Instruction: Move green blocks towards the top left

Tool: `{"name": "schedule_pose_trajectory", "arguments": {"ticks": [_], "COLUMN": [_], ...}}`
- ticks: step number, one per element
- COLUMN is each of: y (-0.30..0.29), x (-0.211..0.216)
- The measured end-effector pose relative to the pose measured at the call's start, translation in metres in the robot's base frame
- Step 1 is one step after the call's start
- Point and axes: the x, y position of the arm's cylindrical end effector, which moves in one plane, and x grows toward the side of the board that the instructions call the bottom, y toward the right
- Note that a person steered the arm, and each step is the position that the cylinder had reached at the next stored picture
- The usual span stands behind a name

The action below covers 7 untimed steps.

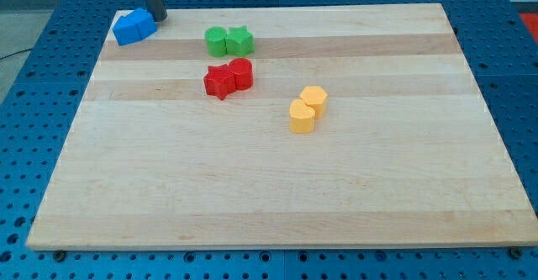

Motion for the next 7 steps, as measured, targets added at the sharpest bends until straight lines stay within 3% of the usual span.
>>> {"name": "schedule_pose_trajectory", "arguments": {"ticks": [2, 3, 4, 5, 7], "y": [0.120, 0.205, 0.270, 0.244, 0.189], "x": [0.001, 0.022, 0.079, 0.096, 0.092]}}
